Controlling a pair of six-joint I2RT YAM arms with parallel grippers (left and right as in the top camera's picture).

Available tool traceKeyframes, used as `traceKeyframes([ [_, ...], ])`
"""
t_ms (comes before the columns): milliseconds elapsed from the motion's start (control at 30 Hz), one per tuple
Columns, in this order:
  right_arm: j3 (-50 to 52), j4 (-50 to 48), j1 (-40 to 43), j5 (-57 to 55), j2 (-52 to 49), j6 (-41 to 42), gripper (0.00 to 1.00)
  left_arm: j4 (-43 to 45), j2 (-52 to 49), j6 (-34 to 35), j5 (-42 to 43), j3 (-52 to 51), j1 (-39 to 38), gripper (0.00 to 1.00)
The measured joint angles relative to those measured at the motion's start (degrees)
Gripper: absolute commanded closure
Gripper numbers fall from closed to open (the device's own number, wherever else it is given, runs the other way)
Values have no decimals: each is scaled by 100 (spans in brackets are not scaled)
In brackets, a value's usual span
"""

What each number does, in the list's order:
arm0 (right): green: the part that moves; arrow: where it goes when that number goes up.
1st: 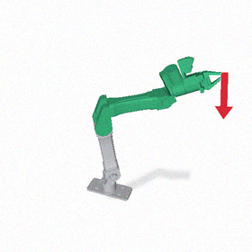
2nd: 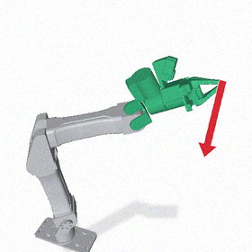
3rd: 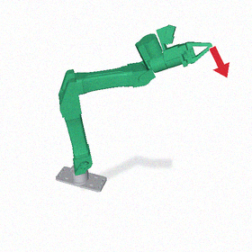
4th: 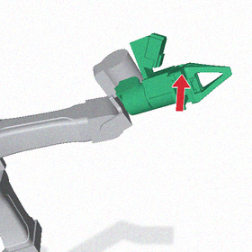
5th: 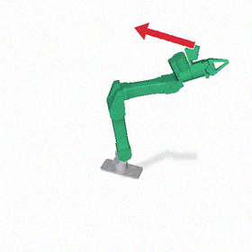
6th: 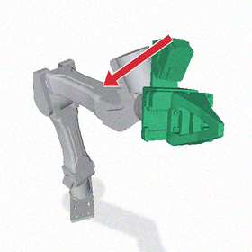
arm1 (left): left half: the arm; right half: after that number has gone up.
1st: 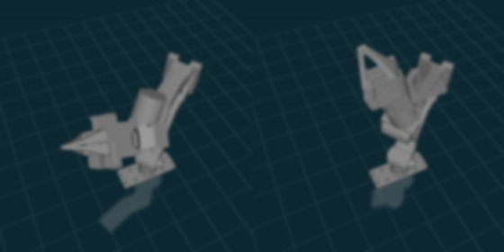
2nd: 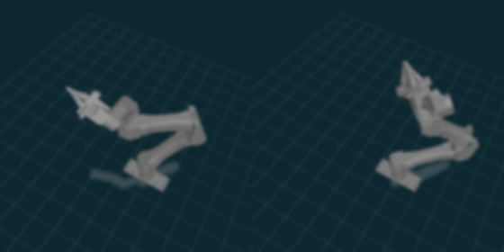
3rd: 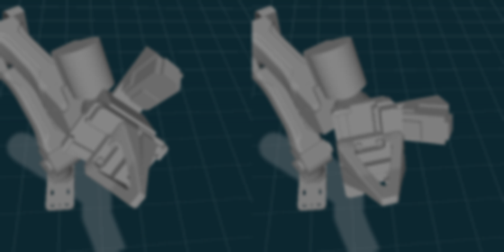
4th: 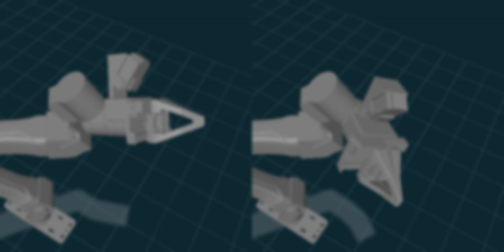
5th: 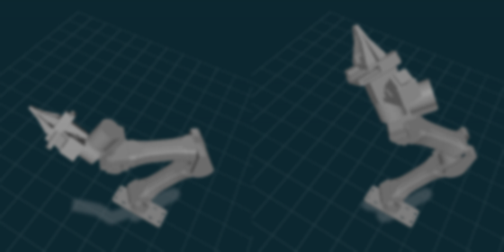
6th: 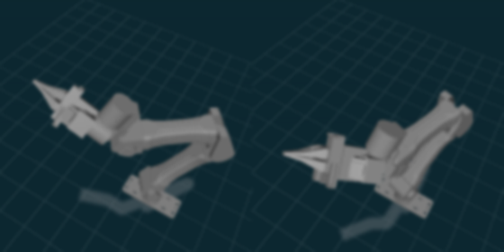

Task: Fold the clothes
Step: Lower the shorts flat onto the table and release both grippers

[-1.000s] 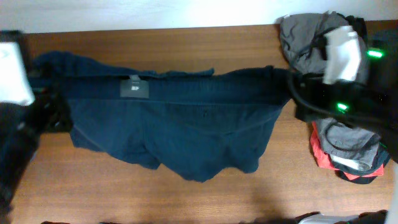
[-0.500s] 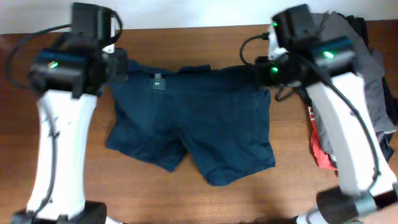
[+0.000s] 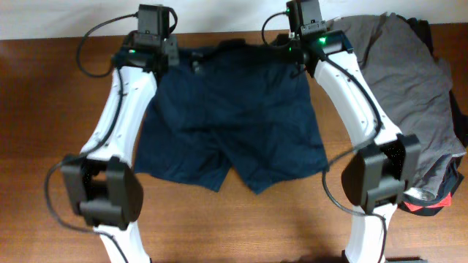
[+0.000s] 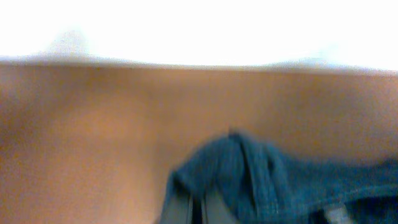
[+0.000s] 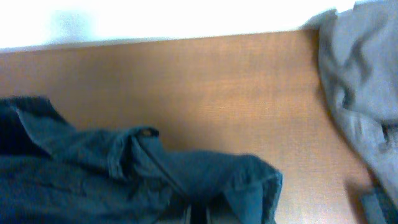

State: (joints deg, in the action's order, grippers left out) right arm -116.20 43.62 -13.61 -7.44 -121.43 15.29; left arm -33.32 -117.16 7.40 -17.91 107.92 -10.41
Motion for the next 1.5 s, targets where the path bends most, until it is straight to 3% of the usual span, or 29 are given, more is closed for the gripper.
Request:
traceKeyframes([
  [33, 0, -267, 48, -20, -107, 0, 83, 352, -142, -17, -15, -4, 0, 61],
  [67, 4, -520, 87, -35, -197, 35, 54, 719, -271, -37, -24, -7, 0, 31],
  [100, 9, -848, 129, -55, -299, 63, 18, 1150, -435, -11, -31, -9, 0, 1],
  [133, 7, -1182, 166, -72, -407, 35, 1, 1569, -588, 7, -44, -11, 0, 1],
  [233, 7, -1655, 245, -98, -597, 28, 1, 2385, -973, 20, -59, -11, 0, 1],
  [367, 7, -1670, 275, -118, -660, -28, 1, 2522, -1143, 22, -59, -11, 0, 1],
  [500, -4, -1266, 275, -87, -619, -33, 1, 1864, -1099, 2, -55, 72, 0, 1],
  [733, -4, 317, 275, 306, -310, -39, 1, -442, -741, -42, 293, 116, 0, 1],
  [867, -4, 918, 275, 420, -184, -76, 2, -1300, -570, -28, 656, 140, 0, 1],
  [1100, 105, 778, 273, 610, -223, -323, 17, -1593, -564, -28, 927, 142, 0, 1],
  [1500, 164, -72, -409, 1060, -719, -697, 16, -1436, -564, -13, 1029, 142, 57, 1],
])
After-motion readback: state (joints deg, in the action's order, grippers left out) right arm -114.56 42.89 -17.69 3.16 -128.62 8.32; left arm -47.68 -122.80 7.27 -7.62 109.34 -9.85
